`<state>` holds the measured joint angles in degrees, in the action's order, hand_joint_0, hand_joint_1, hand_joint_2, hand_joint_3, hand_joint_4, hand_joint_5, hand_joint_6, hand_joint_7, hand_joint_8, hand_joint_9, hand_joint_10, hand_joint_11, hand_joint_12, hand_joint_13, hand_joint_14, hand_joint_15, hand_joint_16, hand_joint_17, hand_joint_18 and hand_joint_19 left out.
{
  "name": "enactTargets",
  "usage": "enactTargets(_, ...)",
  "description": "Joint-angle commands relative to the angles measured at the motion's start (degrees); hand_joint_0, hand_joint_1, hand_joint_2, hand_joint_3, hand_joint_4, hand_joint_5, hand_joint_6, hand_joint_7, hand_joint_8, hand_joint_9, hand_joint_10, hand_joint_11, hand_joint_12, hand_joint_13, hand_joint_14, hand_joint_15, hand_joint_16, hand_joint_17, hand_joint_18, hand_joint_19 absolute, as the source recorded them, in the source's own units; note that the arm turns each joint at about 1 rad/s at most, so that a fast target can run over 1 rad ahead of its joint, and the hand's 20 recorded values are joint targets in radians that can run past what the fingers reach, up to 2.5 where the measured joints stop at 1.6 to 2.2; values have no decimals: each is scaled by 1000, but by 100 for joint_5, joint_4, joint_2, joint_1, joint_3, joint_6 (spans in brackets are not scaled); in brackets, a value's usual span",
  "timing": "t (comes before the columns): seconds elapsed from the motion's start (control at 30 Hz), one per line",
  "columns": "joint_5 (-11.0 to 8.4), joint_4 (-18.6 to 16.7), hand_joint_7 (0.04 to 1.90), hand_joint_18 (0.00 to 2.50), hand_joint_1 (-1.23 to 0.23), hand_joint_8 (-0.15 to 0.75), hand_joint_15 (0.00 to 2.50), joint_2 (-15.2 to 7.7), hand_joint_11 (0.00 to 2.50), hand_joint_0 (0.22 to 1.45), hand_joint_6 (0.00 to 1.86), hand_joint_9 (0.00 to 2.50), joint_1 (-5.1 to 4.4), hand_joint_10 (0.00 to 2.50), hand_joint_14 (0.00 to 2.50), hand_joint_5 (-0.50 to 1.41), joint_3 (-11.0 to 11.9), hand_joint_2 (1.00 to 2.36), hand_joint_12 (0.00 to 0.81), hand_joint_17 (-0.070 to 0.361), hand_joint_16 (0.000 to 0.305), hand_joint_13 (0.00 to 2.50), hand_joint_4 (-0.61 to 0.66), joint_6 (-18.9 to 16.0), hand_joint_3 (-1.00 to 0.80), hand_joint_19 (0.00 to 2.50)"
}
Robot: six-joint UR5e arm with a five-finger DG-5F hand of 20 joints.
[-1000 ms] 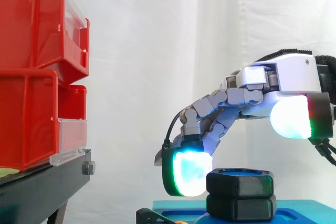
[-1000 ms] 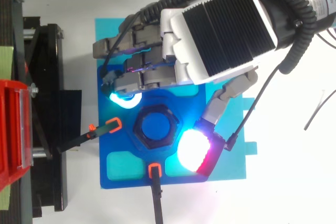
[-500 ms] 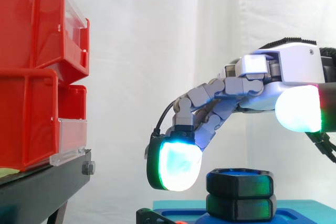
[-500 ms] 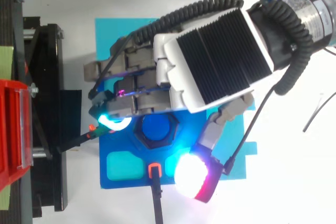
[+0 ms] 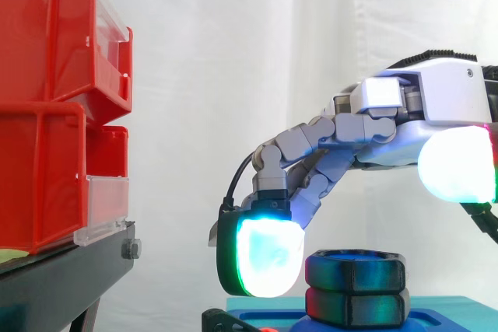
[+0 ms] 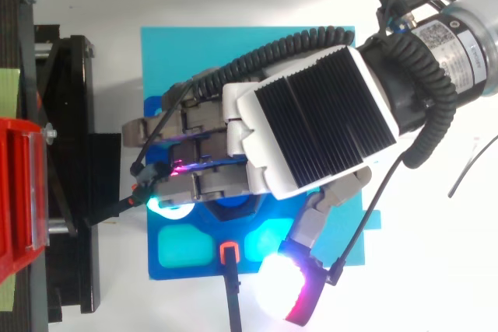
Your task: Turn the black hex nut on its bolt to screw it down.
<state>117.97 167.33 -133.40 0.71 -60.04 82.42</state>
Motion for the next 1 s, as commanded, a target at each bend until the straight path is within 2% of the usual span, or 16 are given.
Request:
enactTargets(0.0,-2,46,1216,667,-163,370,117,-1,388,405,530,743,-18,11,4,-90,1,1000,406,138,61,532,339,11,-500,380)
enactTargets(0.13,-2,46,1216,669,-162,371,119,-1,389,407,539,744,-18,10,3,-91,-8,1000,405,137,61,537,337,11,-500,381)
enactTargets(0.43,-2,81,1013,683,-176,374,119,-1,444,418,694,814,8,14,3,-105,-8,1000,395,134,60,551,316,19,-500,385)
enactTargets(0.97,-2,81,1000,691,-195,375,130,-1,479,432,718,853,52,11,4,-106,-17,1000,389,130,58,566,299,19,-500,385)
